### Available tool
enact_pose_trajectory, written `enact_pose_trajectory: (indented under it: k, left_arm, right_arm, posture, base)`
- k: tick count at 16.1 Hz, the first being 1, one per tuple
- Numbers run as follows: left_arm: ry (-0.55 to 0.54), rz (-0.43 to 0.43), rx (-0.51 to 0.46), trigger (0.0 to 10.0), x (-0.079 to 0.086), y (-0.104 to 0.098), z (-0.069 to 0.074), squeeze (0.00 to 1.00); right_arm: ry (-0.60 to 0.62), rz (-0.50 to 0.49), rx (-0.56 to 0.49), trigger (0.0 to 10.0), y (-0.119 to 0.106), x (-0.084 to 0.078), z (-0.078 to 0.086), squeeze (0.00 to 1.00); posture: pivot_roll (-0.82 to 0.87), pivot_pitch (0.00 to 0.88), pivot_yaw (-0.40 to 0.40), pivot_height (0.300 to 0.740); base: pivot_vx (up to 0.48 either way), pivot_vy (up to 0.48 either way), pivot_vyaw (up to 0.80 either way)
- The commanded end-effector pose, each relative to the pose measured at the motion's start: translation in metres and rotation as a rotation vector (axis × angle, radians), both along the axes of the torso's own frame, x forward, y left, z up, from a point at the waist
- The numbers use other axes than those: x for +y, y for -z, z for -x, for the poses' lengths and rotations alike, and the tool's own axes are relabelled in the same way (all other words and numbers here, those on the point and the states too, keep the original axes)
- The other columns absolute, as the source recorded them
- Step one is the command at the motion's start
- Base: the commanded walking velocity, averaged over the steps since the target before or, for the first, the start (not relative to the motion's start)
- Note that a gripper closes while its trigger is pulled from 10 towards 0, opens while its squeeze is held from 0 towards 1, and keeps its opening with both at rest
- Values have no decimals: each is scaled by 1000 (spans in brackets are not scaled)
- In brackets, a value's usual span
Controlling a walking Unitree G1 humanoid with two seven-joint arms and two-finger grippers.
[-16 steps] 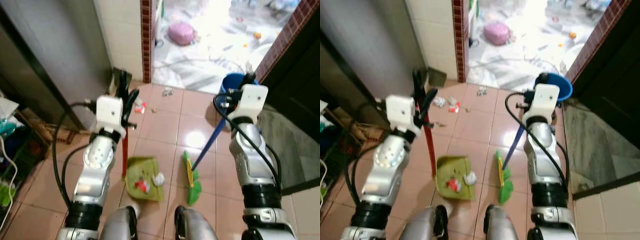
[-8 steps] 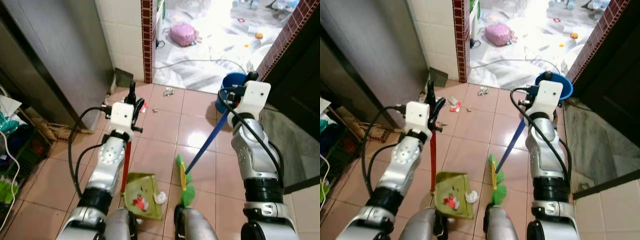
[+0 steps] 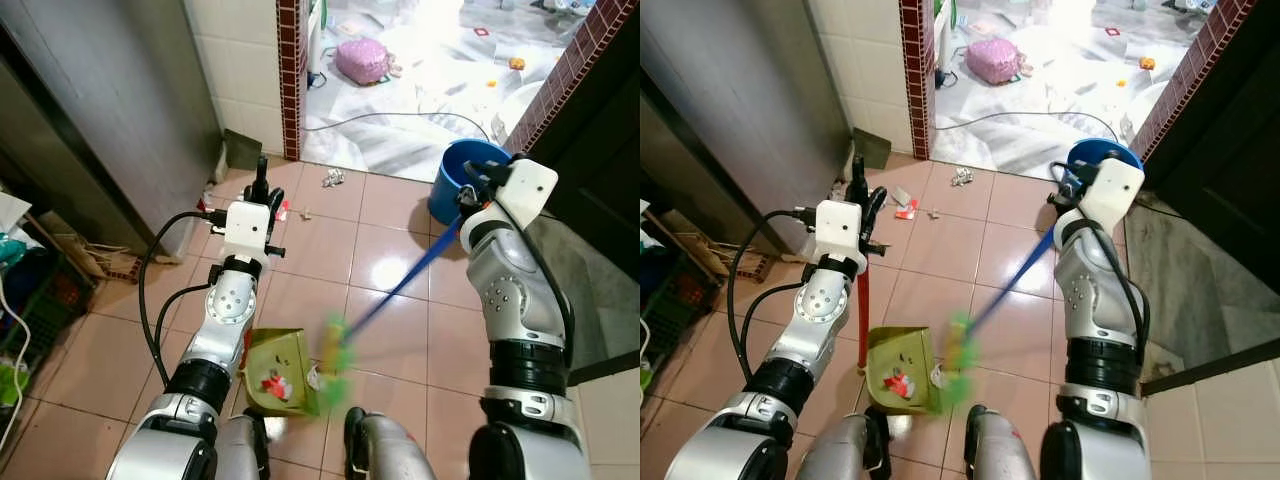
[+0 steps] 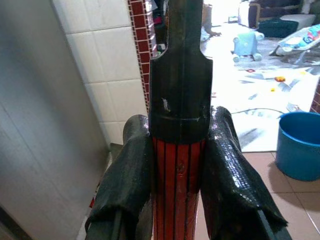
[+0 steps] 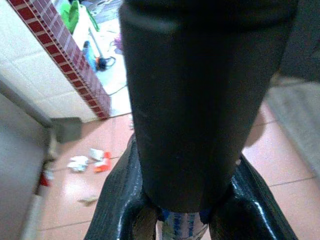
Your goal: Sweep floor
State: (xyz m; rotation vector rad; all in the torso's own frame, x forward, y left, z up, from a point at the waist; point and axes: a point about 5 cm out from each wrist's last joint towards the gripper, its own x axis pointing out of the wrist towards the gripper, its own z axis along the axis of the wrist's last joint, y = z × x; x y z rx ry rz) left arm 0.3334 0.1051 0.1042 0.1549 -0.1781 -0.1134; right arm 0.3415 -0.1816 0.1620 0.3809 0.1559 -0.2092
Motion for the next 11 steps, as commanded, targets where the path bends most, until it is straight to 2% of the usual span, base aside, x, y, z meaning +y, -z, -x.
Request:
enact_pose_trajectory:
  k: [1, 5, 8, 11]
  left_arm:
    - [11, -14, -6, 10000, -3, 0, -1, 0]
    - [19, 5, 2, 10000, -4, 2, -2, 0]
    - [16, 70, 55, 10000, -1, 8, -4, 0]
    - [27, 116, 78, 10000, 0, 9, -5, 0]
  right_arm:
    - [-44, -94, -55, 10000, -14, 10, -3, 0]
    - [-69, -111, -72, 10000, -22, 12, -6, 0]
    - [-126, -111, -77, 10000, -26, 16, -9, 0]
    - [-191, -62, -88, 10000, -27, 22, -8, 0]
  posture:
    - [-118, 159, -2, 740]
    - [-120, 157, -2, 740]
    - [-119, 155, -3, 740]
    - [-103, 166, -6, 740]
  base:
    - [0, 0, 0]
    - [0, 0, 0]
    - [0, 0, 0]
    - [0, 0, 0]
